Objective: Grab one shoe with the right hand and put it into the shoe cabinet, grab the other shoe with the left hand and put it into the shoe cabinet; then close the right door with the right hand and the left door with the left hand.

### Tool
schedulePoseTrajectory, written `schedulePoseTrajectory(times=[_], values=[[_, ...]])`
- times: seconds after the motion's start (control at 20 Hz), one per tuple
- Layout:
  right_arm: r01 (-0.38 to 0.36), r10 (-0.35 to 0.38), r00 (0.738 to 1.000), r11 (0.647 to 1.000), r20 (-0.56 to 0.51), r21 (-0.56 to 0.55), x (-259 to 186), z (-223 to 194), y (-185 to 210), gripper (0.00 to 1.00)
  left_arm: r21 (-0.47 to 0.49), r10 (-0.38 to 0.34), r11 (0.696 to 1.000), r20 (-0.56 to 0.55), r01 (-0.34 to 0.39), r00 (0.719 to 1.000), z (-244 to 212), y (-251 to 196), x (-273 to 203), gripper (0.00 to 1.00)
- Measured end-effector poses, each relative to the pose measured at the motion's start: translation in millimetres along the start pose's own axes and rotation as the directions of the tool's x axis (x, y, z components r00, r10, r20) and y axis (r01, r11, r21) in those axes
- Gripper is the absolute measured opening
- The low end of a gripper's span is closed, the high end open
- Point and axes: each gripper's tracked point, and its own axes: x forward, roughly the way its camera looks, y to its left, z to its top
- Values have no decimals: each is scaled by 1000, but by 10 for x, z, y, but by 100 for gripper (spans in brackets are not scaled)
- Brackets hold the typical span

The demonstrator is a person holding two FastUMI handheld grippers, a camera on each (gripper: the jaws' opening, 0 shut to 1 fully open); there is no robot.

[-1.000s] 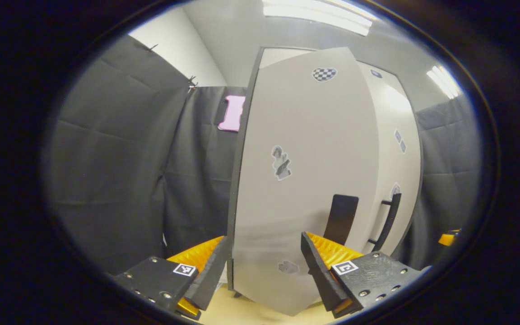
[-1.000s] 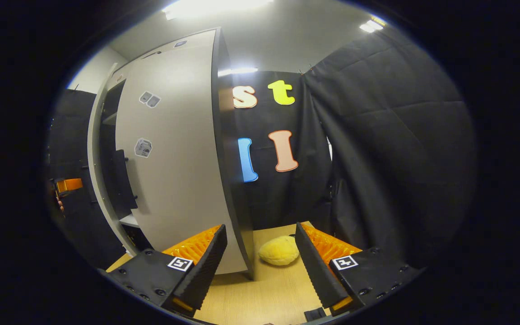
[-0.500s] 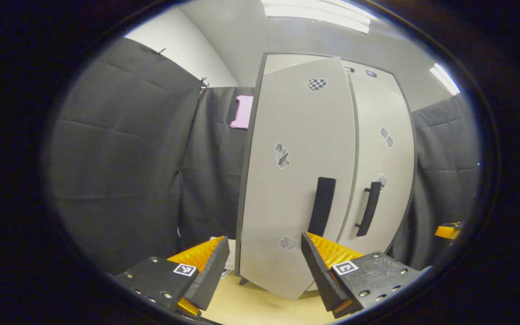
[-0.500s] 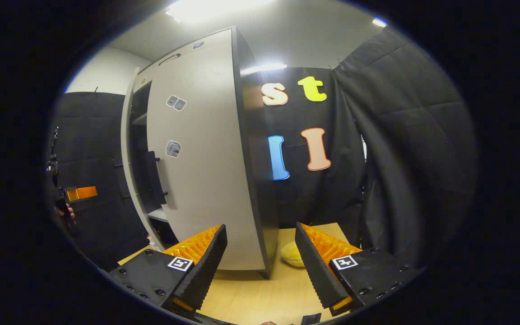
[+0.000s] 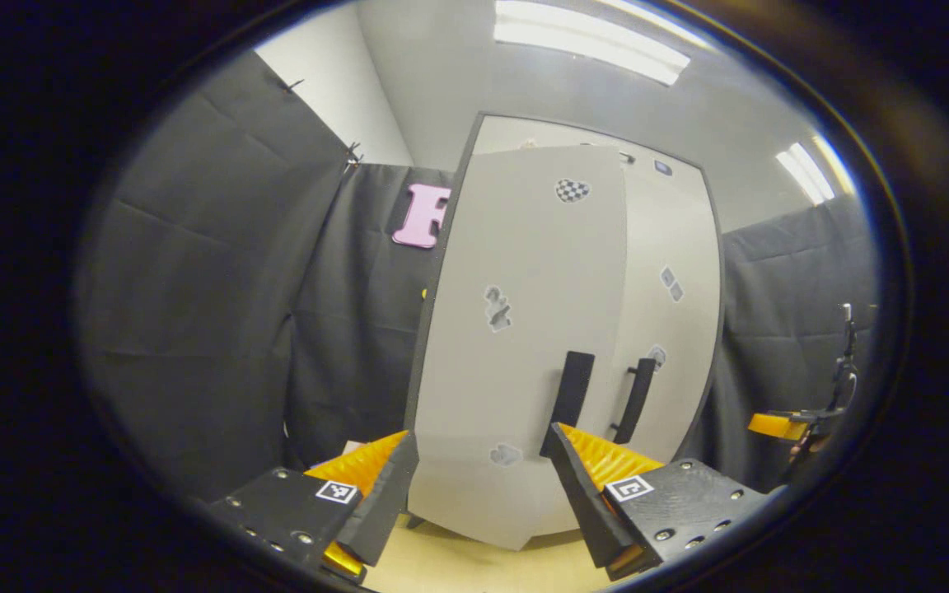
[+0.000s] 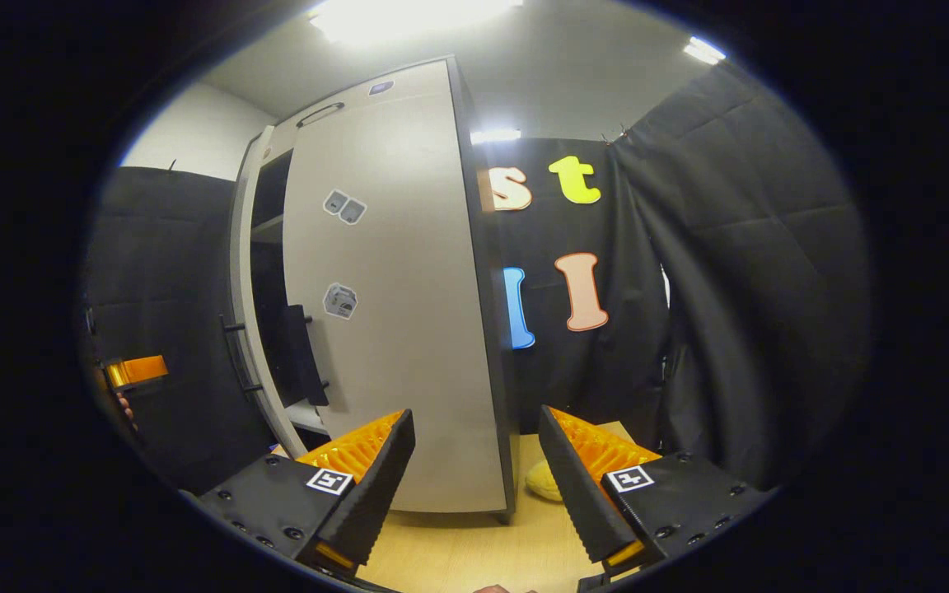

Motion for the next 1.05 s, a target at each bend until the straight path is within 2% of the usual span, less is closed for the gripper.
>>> schedulePoseTrajectory(times=[0.05, 0.1, 0.2, 0.25, 0.3, 0.35, 0.4, 0.45, 0.5, 0.55, 0.6, 0.65, 0.7, 0.75, 0.8, 0.85, 0.9, 0.95, 1.0, 1.05], values=[[17, -17, 1000, 1000, -8, -12, 2, -38, 12, 96, 4, 8, 1000, 6, -8, 1000, -15, 102, 6, 92], [37, -37, 999, 999, -19, -21, -9, -87, 14, 96, 11, 15, 1000, 9, -15, 1000, -23, 181, -14, 86], [72, -73, 997, 997, -37, -25, -39, -188, 22, 96, 27, 26, 999, 18, -26, 1000, -53, 334, -57, 85], [90, -91, 995, 996, -50, -25, -45, -250, 20, 96, 33, 27, 999, 20, -28, 999, -75, 401, -61, 92], [111, -112, 992, 994, -65, -27, -63, -308, 18, 96, 34, 24, 999, 9, -25, 1000, -116, 456, -60, 92], [136, -138, 987, 990, -76, -31, -79, -348, 12, 96, 36, 13, 999, -10, -13, 1000, -176, 496, -39, 99], [161, -164, 983, 986, -81, -36, -89, -377, 14, 96, 42, 9, 999, -18, -8, 1000, -210, 548, -38, 85], [181, -184, 979, 983, -83, -39, -88, -403, 34, 96, 46, 4, 999, -17, -3, 1000, -209, 596, -13, 89], [192, -195, 977, 981, -87, -36, -77, -427, 81, 92, 40, -6, 999, -16, 7, 1000, -220, 616, 0, 92], [194, -195, 976, 981, -94, -28, -57, -458, 144, 96, 22, -26, 999, -15, 26, 1000, -220, 603, 24, 92], [190, -191, 976, 982, -103, -18, -25, -473, 214, 96, -2, -45, 999, -10, 45, 999, -213, 597, 56, 92], [183, -183, 977, 983, -109, -7, -7, -478, 279, 96, -17, -61, 998, 3, 61, 998, -186, 610, 74, 100], [174, -173, 979, 985, -106, 3, 9, -467, 341, 92, -24, -71, 997, 17, 71, 997, -163, 629, 85, 100], [165, -163, 982, 986, -99, 11, 25, -450, 392, 96, -26, -78, 997, 27, 79, 997, -164, 650, 91, 100], [155, -154, 984, 988, -88, 14, 24, -424, 438, 92, -24, -80, 996, 31, 81, 996, -167, 665, 106, 99], [148, -147, 986, 989, -72, 9, 11, -403, 464, 96, -20, -78, 997, 33, 79, 996, -187, 678, 109, 99], [150, -151, 987, 989, -55, -7, -13, -385, 461, 96, -16, -73, 997, 32, 73, 997, -198, 704, 107, 85], [163, -164, 986, 986, -44, -26, -35, -389, 442, 92, -9, -68, 998, 32, 69, 997, -207, 714, 102, 85], [177, -178, 983, 983, -36, -43, -39, -391, 419, 96, -1, -71, 997, 30, 71, 997, -210, 715, 94, 85], [187, -189, 981, 981, -34, -54, -46, -413, 402, 92, 11, -76, 997, 27, 76, 997, -232, 710, 91, 86]])
